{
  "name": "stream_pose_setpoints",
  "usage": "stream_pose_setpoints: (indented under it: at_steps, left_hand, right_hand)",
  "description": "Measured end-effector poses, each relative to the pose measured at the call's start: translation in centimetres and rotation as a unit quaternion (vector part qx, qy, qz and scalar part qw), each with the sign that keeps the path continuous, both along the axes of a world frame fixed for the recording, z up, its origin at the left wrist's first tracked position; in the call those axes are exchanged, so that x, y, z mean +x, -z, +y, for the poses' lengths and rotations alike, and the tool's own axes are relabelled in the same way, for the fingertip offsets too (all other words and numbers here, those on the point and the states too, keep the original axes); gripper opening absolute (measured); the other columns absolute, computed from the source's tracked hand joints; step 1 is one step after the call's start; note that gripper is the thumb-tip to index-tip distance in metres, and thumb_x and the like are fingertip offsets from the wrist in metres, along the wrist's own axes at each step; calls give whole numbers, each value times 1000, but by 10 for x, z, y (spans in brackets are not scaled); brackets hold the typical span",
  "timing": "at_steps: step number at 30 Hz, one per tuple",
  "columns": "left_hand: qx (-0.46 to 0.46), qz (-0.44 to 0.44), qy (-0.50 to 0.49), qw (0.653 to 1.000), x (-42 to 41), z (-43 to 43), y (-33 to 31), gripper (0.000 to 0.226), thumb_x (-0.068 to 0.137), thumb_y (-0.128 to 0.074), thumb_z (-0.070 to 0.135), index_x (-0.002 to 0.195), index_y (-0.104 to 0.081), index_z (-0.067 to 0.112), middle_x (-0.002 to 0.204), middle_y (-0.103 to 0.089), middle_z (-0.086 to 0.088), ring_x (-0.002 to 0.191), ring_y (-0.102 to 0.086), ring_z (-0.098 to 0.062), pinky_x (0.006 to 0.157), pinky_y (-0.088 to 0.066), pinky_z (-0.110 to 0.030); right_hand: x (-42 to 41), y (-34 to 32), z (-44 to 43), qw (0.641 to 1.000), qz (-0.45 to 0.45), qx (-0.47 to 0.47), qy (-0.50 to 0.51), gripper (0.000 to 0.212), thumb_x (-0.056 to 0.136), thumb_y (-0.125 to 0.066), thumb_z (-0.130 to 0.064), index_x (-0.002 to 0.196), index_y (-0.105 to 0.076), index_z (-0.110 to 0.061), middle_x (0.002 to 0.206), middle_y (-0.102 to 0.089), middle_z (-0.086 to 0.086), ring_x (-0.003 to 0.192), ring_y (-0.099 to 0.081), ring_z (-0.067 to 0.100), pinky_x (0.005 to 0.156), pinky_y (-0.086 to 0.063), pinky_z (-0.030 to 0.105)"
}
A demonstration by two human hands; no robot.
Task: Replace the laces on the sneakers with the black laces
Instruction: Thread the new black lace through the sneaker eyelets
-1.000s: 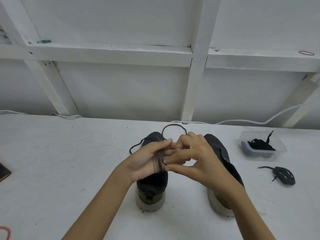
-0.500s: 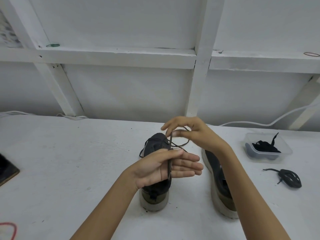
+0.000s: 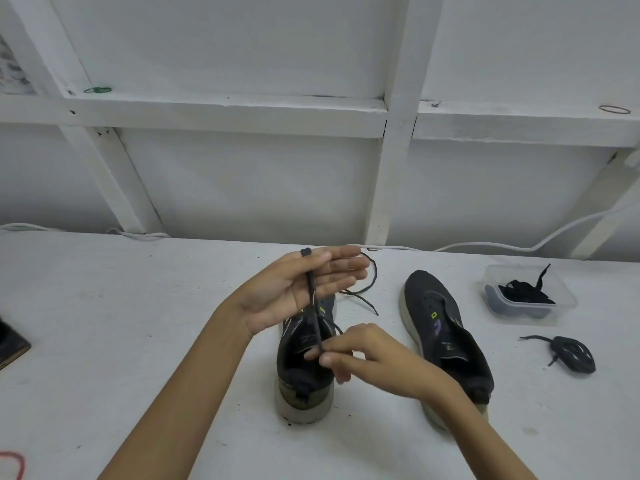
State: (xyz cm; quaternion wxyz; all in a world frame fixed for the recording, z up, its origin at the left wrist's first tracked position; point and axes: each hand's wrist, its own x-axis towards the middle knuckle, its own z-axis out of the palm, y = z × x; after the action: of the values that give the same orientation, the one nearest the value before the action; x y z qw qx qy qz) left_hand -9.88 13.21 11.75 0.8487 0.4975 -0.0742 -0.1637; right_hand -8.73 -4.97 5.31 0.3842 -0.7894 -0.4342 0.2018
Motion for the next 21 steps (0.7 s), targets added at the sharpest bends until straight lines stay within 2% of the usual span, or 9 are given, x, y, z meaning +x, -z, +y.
stream_pose_setpoints:
  at_steps: [3,6,8,10,11,14,16,18,21]
  left_hand:
    - [31,-7,-10,999,4,3,5,36,94,-44,15,122,-59,-1,123,-65,-20,119,-61,-31,99,-50,-31]
    - [67,-7,-7,998,3,0,13,36,94,-44,15,123,-59,-1,124,-65,-20,120,-60,-30,101,-50,-32]
    - [90,6,-4,996,0,-1,18,34,96,-44,15,122,-60,1,120,-67,-17,115,-63,-26,95,-52,-30]
    - [102,10,16,995,-4,-4,20,31,98,-43,15,118,-66,6,112,-69,-12,105,-64,-23,89,-52,-32]
    - [103,5,25,994,-6,-5,21,31,99,-43,15,116,-67,7,111,-69,-12,104,-63,-22,89,-50,-32]
    - [103,3,48,994,-11,-12,23,35,102,-40,18,123,-60,-1,122,-65,-20,118,-61,-30,99,-49,-34]
    - [77,25,57,995,-13,-17,22,40,103,-39,26,122,-62,1,124,-64,-23,120,-60,-33,99,-49,-34]
    - [35,58,63,996,-14,-18,20,45,99,-39,34,117,-67,4,123,-65,-21,119,-60,-31,97,-50,-33]
    - [-2,80,62,995,-16,-19,18,52,97,-34,38,112,-72,6,120,-67,-21,116,-63,-30,96,-52,-33]
  right_hand:
    - [-7,-21,-4,994,-72,-51,-71,24,101,-49,-33,99,-67,-16,65,-63,-7,65,-58,8,81,-49,39]
    - [-9,-49,-5,989,-110,-46,-90,25,101,-51,-30,88,-62,-11,63,-57,-7,65,-53,11,82,-47,43]
    - [-5,-67,-5,990,-121,-18,-72,22,100,-55,-25,87,-64,-9,70,-56,-6,72,-51,8,79,-46,34]
    - [5,-82,-6,992,-118,14,-31,16,98,-58,-20,89,-68,-12,73,-58,-7,71,-50,5,70,-42,22]
    - [10,-88,-6,993,-119,26,-10,14,97,-59,-19,89,-69,-15,71,-60,-8,66,-50,6,65,-40,20]
    - [25,-97,-2,991,-117,52,34,16,96,-57,-24,82,-65,-25,67,-61,-11,61,-52,6,59,-42,22]
    - [35,-97,0,991,-111,49,55,18,98,-58,-24,83,-67,-19,67,-62,-11,60,-51,8,60,-43,27]
    - [43,-95,2,991,-102,49,67,18,98,-58,-21,85,-69,-15,64,-59,-14,59,-47,9,59,-39,25]
    - [50,-89,5,991,-83,66,79,19,98,-58,-21,86,-68,-13,64,-56,-8,59,-42,7,57,-35,22]
